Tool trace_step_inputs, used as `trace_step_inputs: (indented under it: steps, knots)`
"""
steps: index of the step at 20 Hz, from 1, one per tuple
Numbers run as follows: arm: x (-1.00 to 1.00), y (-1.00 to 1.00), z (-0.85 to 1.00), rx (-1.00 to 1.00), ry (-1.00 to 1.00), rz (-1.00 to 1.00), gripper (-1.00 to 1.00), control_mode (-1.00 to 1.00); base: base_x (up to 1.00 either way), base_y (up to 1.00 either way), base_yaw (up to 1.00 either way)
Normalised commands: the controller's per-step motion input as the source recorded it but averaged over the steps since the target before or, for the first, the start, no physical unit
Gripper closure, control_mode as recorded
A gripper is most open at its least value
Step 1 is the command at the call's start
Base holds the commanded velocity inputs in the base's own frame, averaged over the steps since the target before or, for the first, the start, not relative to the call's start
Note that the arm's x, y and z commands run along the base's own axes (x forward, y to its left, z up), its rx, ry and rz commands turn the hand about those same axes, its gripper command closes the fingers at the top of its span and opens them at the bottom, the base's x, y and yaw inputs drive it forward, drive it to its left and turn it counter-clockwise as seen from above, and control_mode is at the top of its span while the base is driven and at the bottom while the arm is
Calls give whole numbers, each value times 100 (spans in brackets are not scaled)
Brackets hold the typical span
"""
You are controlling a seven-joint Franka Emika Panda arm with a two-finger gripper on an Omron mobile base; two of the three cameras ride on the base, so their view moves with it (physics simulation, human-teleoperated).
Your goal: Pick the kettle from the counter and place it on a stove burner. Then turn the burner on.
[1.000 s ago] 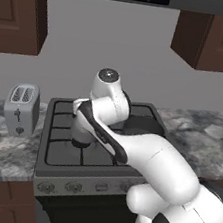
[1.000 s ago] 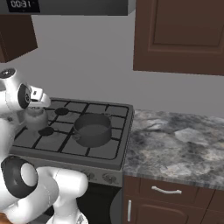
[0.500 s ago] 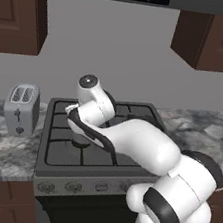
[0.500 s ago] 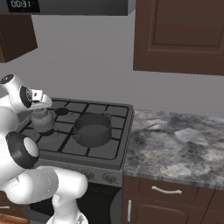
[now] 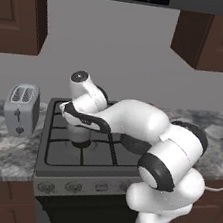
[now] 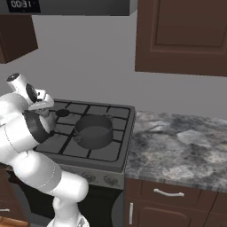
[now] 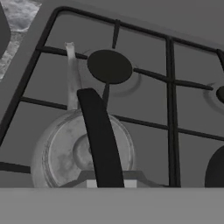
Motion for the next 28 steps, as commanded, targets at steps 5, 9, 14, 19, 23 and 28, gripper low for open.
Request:
trace_step_inputs:
  steps: [5,9,14,19,23,28]
  knots:
    - [0,0,0,0,0,0,100,-100,0,0,0]
    - [0,0,-14,0,0,0,100,-100,0,0,0]
    - [0,0,-36,0,0,0,100,-100,0,0,0]
    - [0,0,-38,0,0,0,100,-100,0,0,0]
    - [-1,0,-33,1,0,0,100,-100,0,0,0]
    - [-11,0,0,1,-1,0,100,-100,0,0,0]
